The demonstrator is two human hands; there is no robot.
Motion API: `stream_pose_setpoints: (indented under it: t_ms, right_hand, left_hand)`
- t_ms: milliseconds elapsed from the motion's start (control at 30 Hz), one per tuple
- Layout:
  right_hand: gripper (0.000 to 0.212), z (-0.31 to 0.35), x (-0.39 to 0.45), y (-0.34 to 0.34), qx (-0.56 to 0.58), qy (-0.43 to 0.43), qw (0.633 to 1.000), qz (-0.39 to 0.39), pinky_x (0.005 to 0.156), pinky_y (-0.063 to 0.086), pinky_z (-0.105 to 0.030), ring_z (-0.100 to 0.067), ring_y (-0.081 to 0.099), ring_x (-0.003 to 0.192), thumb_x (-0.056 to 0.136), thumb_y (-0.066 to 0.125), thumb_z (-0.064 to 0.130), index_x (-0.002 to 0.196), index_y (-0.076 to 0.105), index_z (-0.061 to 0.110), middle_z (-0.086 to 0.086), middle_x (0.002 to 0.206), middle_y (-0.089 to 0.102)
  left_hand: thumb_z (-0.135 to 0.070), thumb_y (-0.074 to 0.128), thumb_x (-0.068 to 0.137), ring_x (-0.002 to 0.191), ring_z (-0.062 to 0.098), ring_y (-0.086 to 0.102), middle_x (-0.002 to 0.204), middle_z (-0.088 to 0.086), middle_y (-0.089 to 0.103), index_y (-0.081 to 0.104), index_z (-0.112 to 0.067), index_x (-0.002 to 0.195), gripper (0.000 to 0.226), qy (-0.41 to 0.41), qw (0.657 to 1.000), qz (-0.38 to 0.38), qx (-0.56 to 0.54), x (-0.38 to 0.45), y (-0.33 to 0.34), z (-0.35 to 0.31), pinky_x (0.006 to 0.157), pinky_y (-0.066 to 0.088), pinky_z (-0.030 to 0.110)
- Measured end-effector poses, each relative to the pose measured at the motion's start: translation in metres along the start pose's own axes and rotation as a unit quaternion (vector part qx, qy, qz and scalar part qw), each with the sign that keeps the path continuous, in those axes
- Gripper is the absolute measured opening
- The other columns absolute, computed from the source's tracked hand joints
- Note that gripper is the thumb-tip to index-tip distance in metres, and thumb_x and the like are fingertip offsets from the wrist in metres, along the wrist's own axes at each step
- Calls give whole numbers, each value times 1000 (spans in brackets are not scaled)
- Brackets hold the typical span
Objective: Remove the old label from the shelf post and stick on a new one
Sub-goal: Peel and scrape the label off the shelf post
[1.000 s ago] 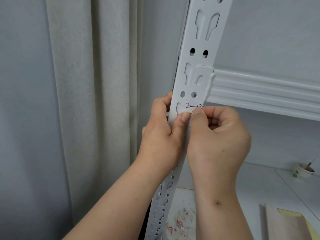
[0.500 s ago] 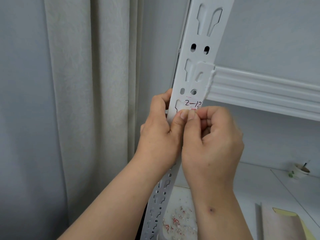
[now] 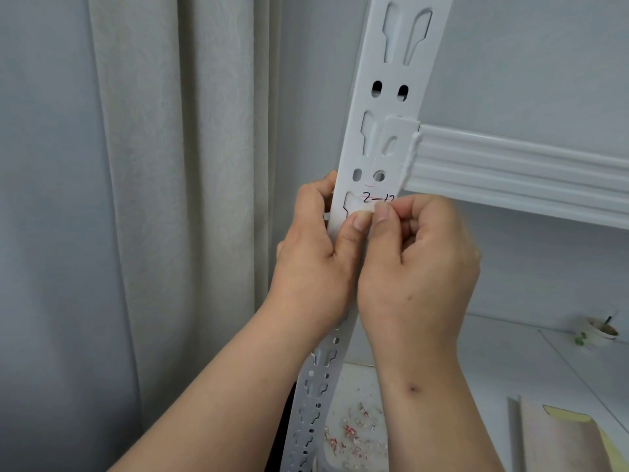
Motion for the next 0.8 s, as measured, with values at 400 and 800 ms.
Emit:
stream_pose_setpoints:
  t_ms: [400, 800]
  right_hand:
    - [11, -7, -17, -5, 22, 12, 999, 32, 76, 49, -49, -8, 48, 67, 89, 57, 22, 80, 50, 25, 15, 70, 52]
    - [4, 2, -1, -3, -53, 3, 999, 4, 83, 38, -39, -16, 60, 71, 83, 61, 22, 80, 62, 19, 8, 75, 63]
  left_hand:
    - [-49, 51, 87, 100, 5, 67, 108, -25, 68, 40, -52, 114, 29, -8, 1000, 1, 28, 0, -1, 0, 93, 54, 43]
    - [-51, 51, 85, 105, 7, 67, 111, -23, 69, 43, -52, 117, 33, -28, 1000, 3, -2, -2, 1, -1, 96, 53, 43]
Point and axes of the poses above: each hand's wrist, its own x-axis towards the middle knuckle, its own y-axis out of the palm, z = x × y, the point moved 4 cm from there along x, towards the middle knuckle
